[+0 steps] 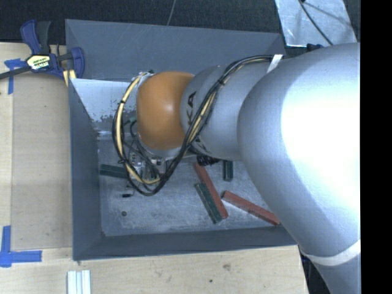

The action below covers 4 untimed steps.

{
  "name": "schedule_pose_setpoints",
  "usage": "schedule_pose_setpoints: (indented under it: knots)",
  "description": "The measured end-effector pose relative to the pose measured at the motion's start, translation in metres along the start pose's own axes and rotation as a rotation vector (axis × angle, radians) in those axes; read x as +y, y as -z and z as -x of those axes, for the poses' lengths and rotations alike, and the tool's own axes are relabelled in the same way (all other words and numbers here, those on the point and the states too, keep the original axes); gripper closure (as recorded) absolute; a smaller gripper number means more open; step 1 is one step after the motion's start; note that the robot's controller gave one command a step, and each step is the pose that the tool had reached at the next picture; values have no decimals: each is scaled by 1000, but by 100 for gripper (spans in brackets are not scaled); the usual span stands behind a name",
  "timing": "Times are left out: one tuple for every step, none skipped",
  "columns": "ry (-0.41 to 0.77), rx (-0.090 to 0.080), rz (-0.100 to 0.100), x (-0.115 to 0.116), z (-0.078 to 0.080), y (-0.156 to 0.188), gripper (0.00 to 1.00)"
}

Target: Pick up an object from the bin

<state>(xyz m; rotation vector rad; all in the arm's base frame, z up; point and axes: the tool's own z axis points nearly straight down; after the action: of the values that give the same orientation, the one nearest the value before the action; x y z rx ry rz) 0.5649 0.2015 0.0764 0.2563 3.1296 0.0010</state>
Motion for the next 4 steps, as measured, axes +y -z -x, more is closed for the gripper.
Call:
schedule_pose_setpoints:
  knots:
    - [-1,0,0,0,0,0,100]
    - [20,-1,-4,24,16,-4,100]
    - [37,9,-5,12,4,32,100]
    - [25,4,-4,-65,20,-1,100]
